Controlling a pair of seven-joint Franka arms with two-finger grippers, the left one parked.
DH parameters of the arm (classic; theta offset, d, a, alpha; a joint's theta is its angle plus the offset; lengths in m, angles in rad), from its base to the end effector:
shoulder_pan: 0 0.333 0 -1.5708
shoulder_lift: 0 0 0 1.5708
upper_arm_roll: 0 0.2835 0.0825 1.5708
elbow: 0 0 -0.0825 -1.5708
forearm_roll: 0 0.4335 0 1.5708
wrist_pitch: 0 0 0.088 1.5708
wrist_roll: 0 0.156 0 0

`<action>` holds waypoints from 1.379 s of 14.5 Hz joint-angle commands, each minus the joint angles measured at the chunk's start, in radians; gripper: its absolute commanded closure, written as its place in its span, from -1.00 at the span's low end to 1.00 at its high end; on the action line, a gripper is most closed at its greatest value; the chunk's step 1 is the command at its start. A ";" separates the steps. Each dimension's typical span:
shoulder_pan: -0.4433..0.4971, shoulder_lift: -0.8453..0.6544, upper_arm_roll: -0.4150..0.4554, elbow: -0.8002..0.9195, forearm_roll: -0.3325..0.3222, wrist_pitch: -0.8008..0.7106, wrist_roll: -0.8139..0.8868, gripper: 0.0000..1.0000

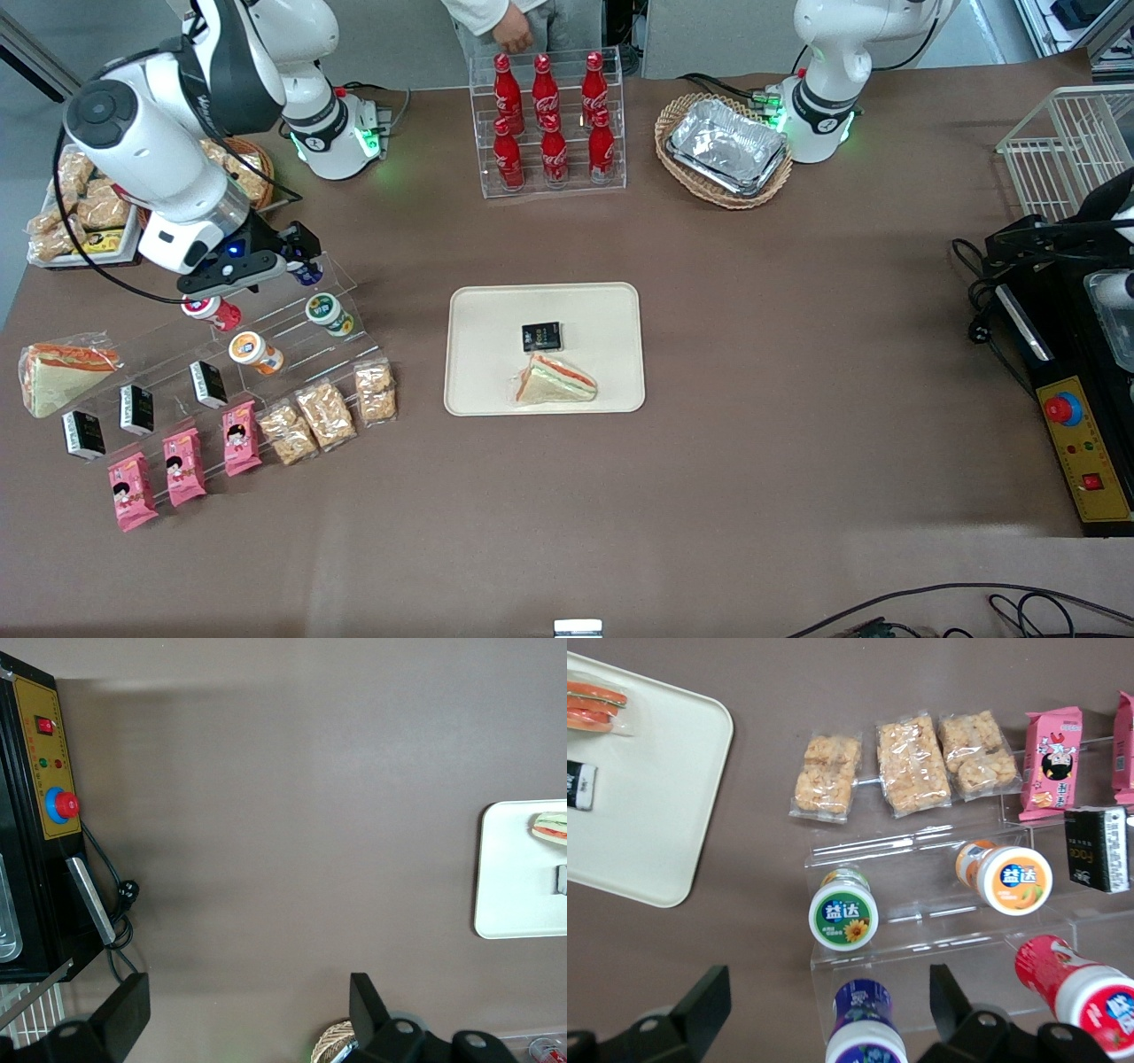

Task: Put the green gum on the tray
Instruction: 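Move the right gripper over the green-labelled gum bottle on the rack, then lower the right gripper and close it around the green gum bottle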

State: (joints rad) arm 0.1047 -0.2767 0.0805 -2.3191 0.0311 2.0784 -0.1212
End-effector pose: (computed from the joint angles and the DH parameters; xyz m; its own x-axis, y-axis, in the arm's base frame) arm 0.5100 0.0973 0.3516 0.9579 0.2849 0.0357 0.2851 -0.9585 -0.0014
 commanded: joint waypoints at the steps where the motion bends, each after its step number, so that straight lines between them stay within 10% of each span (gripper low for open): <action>1: 0.013 -0.030 -0.008 -0.124 0.033 0.149 -0.024 -1.00; 20: 0.038 0.159 -0.008 -0.292 0.032 0.569 -0.023 -1.00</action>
State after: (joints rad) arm 0.1172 -0.0974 0.0790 -2.5796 0.0316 2.6188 -0.1222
